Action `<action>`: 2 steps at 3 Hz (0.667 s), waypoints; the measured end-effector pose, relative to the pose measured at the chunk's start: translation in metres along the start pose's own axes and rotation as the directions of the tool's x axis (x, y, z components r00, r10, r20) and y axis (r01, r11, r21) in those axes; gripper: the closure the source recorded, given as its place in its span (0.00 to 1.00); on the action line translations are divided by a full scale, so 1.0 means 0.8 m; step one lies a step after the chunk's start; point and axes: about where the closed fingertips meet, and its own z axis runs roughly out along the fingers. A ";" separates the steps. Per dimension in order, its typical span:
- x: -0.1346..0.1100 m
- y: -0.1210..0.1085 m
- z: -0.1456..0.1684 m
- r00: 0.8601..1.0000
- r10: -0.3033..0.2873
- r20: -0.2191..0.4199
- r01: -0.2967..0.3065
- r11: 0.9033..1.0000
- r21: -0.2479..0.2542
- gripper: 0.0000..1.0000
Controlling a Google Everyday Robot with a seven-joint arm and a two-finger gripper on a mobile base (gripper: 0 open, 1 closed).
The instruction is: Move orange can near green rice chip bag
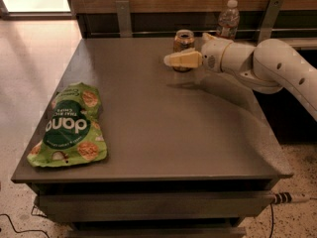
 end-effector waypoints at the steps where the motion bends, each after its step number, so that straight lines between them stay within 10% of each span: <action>1: 0.002 0.000 0.015 0.999 0.024 0.030 -0.024 1.000 -0.003 0.33; 2: 0.001 0.003 0.017 0.999 0.022 0.028 -0.021 1.000 -0.008 0.64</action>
Offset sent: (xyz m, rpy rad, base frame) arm 0.0064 0.0059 -0.0021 0.0309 -0.0030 -0.0012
